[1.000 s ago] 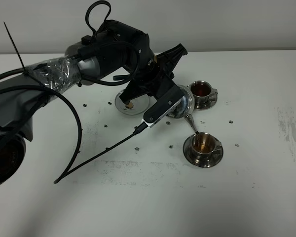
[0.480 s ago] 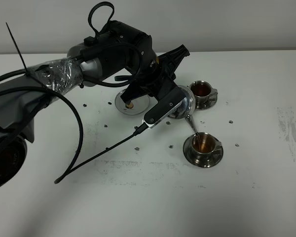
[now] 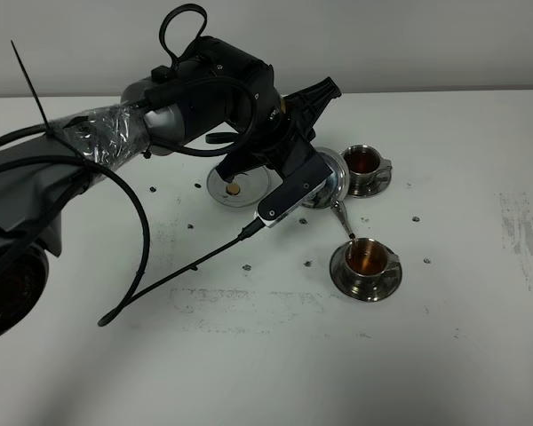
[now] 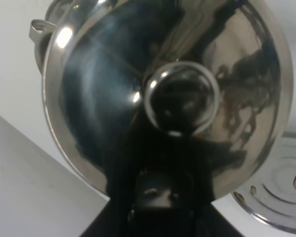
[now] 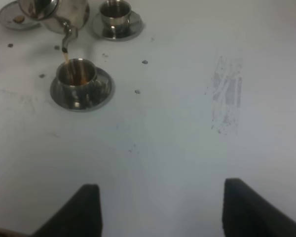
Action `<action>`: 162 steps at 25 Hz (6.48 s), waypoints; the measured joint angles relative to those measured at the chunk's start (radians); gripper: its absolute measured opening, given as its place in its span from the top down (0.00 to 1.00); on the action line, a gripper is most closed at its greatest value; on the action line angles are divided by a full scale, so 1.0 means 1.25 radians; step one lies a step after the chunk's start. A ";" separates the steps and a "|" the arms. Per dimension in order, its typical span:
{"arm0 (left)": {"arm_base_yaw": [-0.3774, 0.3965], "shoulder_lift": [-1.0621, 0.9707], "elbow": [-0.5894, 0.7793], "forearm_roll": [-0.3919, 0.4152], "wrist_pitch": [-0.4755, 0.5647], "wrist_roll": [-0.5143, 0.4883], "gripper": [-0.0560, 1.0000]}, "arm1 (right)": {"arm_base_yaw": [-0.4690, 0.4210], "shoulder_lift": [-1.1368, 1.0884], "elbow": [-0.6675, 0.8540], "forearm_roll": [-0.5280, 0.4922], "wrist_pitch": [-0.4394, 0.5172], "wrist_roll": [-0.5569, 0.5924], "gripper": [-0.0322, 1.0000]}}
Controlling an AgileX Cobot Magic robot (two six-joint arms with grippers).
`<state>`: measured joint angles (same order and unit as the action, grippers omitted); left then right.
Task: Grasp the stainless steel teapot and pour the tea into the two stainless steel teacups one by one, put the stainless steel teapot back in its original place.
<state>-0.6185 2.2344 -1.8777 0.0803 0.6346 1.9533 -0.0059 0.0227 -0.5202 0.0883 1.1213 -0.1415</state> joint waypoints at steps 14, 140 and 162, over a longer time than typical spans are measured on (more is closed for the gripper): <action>-0.006 0.000 0.000 0.001 -0.013 0.000 0.75 | 0.000 0.000 0.000 0.000 0.000 -0.001 0.44; 0.022 -0.118 0.081 -0.038 0.264 -1.434 0.75 | 0.000 0.000 0.000 0.000 0.000 -0.001 0.44; -0.018 -0.179 0.389 -0.064 0.008 -1.466 0.75 | 0.000 0.000 0.000 0.000 0.000 -0.001 0.44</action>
<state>-0.6404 2.0107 -1.3919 0.0000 0.6446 0.1213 -0.0059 0.0227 -0.5202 0.0883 1.1213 -0.1424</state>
